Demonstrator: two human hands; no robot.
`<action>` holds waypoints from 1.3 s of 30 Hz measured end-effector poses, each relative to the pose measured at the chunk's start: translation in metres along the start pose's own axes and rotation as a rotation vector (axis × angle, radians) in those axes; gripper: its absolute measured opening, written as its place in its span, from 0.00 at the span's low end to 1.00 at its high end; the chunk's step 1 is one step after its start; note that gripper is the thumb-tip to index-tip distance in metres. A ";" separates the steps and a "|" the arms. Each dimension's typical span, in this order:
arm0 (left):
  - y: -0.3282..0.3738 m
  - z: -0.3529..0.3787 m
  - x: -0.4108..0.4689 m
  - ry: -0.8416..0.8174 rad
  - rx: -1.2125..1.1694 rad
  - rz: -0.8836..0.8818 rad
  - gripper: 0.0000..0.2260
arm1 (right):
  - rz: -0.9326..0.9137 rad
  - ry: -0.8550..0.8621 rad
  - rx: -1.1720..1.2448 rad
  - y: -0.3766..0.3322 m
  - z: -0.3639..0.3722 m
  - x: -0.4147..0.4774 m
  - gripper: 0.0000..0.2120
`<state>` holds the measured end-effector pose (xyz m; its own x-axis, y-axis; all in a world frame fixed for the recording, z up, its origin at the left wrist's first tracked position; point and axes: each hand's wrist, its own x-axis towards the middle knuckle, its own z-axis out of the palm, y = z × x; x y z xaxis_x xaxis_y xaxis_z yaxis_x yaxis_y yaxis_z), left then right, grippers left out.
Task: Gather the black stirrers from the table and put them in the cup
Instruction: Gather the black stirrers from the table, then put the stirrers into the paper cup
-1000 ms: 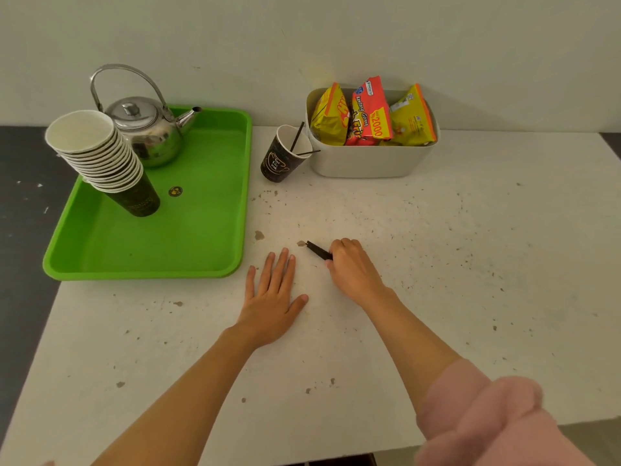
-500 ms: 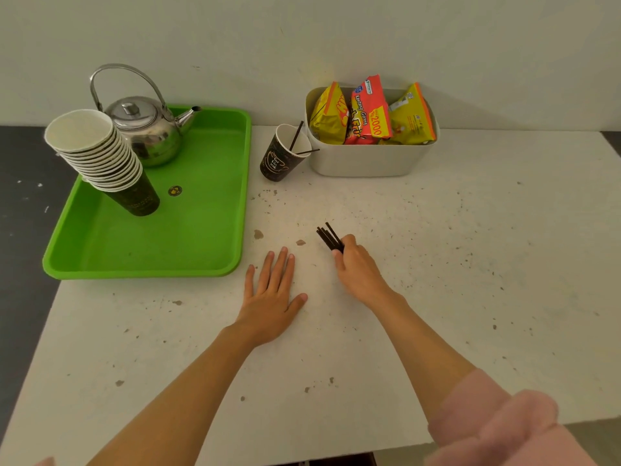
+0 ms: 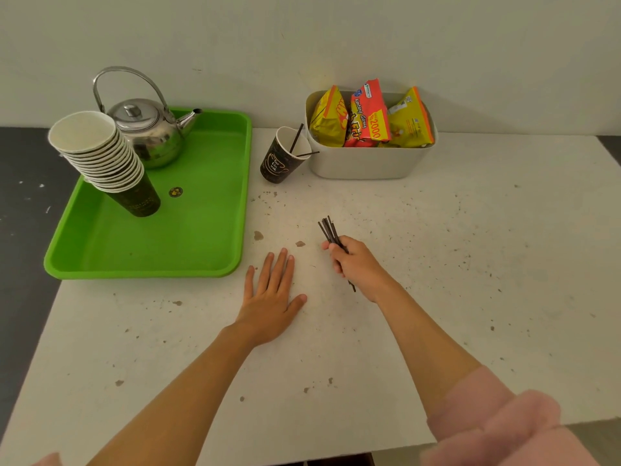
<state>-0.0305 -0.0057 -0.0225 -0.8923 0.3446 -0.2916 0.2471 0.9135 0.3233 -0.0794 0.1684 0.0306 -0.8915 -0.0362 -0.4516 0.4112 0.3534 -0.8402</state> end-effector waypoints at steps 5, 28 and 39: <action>-0.002 0.001 0.001 0.001 -0.001 0.004 0.39 | 0.081 -0.100 0.373 -0.007 -0.003 -0.002 0.12; 0.022 -0.125 0.066 0.566 -0.491 -0.123 0.12 | -0.112 0.200 0.462 -0.083 -0.037 0.037 0.11; 0.001 -0.172 0.146 0.679 -0.562 -0.260 0.15 | -0.274 0.438 0.558 -0.130 -0.037 0.110 0.05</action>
<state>-0.2257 0.0083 0.0896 -0.9683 -0.2203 0.1173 -0.0540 0.6439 0.7632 -0.2379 0.1532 0.1010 -0.9219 0.3606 -0.1419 0.0953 -0.1440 -0.9850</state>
